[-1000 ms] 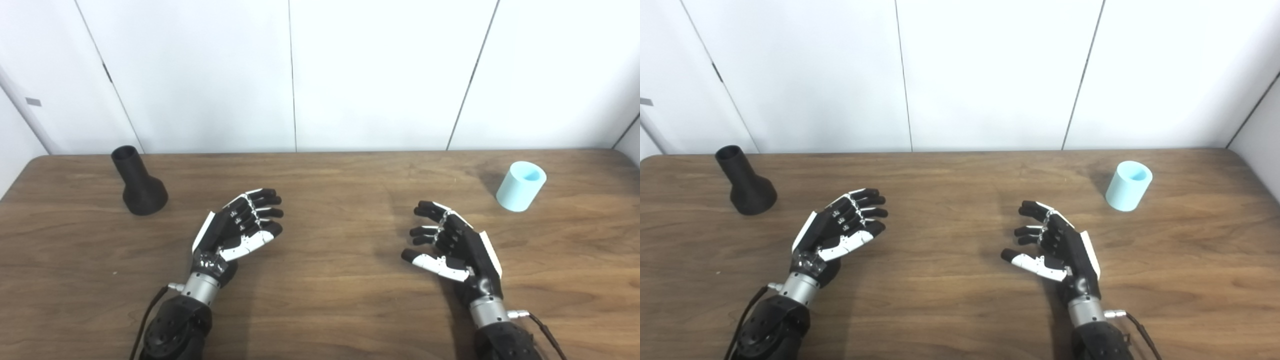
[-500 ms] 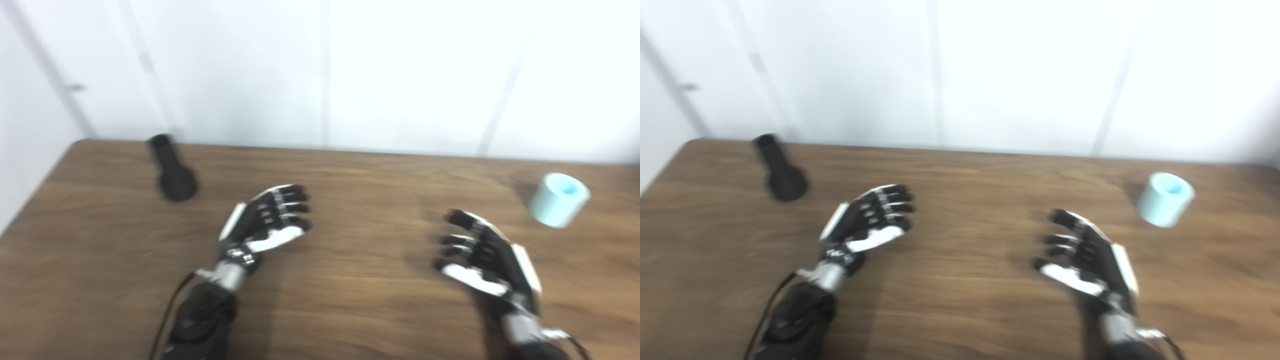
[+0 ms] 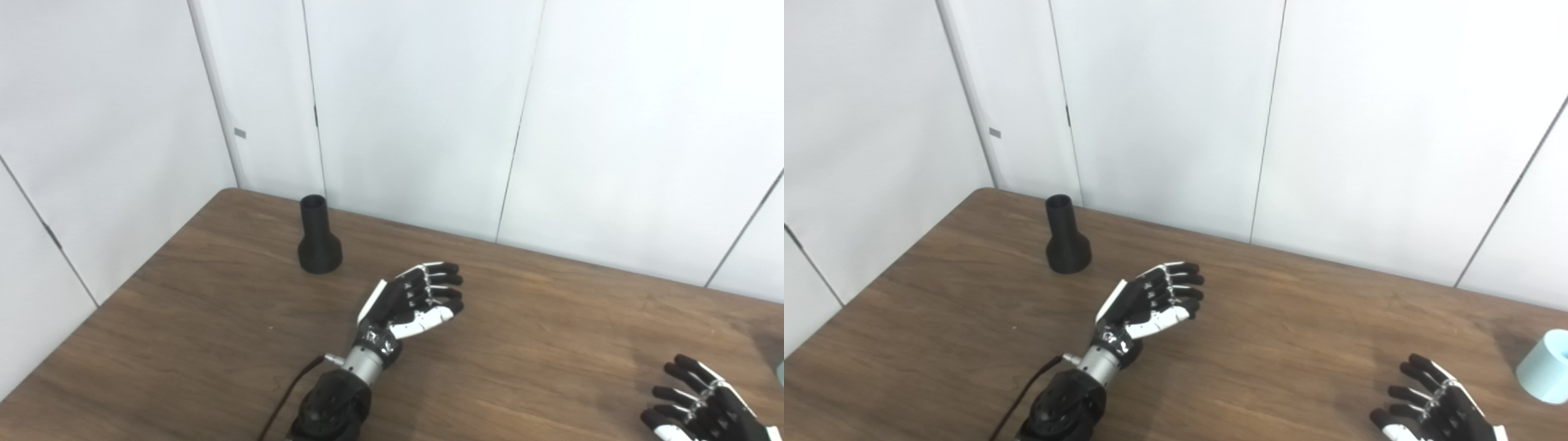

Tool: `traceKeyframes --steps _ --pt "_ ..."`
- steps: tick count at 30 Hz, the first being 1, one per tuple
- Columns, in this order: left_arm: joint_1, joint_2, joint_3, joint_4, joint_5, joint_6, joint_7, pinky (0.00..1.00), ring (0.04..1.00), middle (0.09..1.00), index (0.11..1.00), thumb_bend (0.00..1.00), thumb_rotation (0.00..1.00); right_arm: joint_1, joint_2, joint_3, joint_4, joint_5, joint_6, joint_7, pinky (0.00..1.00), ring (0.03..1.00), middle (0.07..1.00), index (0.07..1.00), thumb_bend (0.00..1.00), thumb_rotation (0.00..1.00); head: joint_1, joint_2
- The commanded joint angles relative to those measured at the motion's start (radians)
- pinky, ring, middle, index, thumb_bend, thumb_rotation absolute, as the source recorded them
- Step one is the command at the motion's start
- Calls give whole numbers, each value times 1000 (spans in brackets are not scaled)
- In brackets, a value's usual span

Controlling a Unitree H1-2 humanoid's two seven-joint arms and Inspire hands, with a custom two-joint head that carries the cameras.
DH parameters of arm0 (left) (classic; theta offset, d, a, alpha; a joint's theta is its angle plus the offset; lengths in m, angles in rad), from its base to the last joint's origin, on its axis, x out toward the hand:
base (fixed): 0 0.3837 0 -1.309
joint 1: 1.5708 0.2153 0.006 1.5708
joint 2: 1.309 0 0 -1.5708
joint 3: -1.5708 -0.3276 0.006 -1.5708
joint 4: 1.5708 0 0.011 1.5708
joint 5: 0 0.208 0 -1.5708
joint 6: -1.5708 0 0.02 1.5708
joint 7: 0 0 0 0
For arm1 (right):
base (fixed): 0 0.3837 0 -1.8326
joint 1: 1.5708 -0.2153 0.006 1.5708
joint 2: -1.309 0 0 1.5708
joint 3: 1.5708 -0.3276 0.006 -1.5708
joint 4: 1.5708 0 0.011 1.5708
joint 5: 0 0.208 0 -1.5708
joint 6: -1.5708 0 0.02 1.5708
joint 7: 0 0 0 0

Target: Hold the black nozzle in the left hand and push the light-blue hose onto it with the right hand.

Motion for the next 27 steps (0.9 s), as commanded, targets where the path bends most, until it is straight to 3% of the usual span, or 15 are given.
traceKeyframes --steps 1,3,4,11,14,21,24,27 --pt "66 6 6 -19 100 -28 77 583 693 701 693 672 198 -22 4 -10 -44 3 10 -14 587 556 709 705 604 0 1 -1" --pt "77 22 21 -77 169 -9 133 726 763 735 703 689 248 -26 7 -12 -51 2 21 -17 534 558 700 701 591 0 6 -3" --pt "86 36 35 -119 199 10 157 748 776 742 706 694 256 -27 7 -13 -54 3 24 -16 525 558 698 700 589 0 13 -5" --pt "117 89 128 -236 253 67 245 699 749 745 755 688 210 -40 0 -18 -54 1 45 -13 462 547 685 692 611 0 37 -10" --pt "125 113 171 -247 236 60 269 737 764 755 771 659 178 -43 -2 -22 -46 12 43 -6 465 543 681 687 619 0 44 -13" --pt "118 158 247 -239 278 46 356 777 796 804 824 706 173 -49 -1 -29 -43 12 51 -11 429 522 674 672 625 0 50 -13" --pt "96 199 275 -186 298 13 397 778 823 842 858 697 153 -52 -1 -33 -30 25 38 -2 446 520 670 669 629 0 50 -13" --pt "74 234 283 -172 315 37 407 805 862 878 885 723 161 -52 0 -30 -37 22 45 -1 437 525 673 669 628 0 48 -11"
